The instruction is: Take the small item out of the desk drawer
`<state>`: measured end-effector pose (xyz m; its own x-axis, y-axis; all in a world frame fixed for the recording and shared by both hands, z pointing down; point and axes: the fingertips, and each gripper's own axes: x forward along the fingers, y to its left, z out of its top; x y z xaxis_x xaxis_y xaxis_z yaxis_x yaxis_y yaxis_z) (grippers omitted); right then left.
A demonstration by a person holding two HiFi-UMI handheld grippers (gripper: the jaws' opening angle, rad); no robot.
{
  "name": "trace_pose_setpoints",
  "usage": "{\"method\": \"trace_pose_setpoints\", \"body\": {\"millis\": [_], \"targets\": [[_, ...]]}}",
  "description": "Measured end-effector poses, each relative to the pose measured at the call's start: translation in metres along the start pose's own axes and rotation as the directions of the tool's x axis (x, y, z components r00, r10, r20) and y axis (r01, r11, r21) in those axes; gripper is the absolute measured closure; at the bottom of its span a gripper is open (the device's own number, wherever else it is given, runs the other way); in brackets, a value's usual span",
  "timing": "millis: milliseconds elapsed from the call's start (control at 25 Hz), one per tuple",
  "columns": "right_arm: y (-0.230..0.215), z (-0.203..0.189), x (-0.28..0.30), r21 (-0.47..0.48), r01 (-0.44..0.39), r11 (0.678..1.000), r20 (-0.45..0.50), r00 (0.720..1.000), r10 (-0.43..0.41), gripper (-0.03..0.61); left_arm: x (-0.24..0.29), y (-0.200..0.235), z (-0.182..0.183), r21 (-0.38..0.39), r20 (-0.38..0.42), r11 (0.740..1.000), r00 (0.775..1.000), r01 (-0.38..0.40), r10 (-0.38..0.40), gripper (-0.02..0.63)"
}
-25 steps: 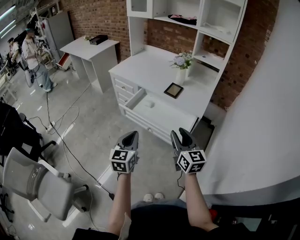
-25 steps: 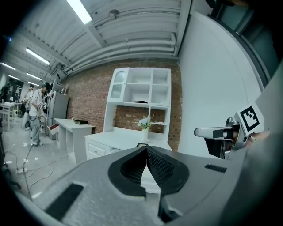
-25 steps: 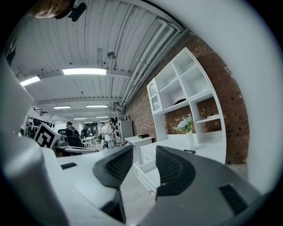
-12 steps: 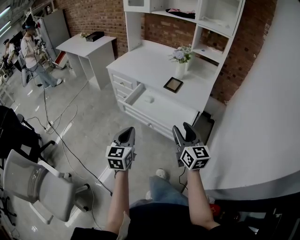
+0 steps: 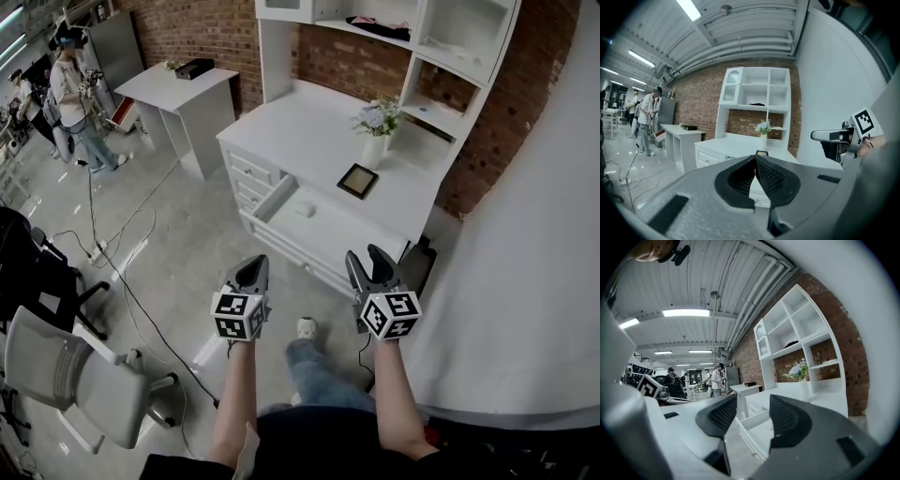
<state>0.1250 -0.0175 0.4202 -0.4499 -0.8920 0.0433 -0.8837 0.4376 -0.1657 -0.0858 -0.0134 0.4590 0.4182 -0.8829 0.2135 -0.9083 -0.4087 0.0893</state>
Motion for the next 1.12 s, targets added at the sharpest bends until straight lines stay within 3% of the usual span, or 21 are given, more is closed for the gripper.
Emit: {"method": "trace_pose_setpoints", "body": {"millis": [680, 1120], "targets": [[-0.08, 0.0, 0.203, 0.01, -0.027, 1.0, -0.065, 0.997, 0.028, 0.379, 0.172, 0.102, 0.029, -0.019, -0.047, 0.999, 0.998, -0.043, 0.042, 0.604], [-0.113, -0.017, 0.309, -0.021, -0.066, 0.998, -0.178, 0.982, 0.062, 0.379, 0.266, 0.149, 0.037, -0.061, -0.086, 0.996, 0.995, -0.062, 0.056, 0.604]]}}
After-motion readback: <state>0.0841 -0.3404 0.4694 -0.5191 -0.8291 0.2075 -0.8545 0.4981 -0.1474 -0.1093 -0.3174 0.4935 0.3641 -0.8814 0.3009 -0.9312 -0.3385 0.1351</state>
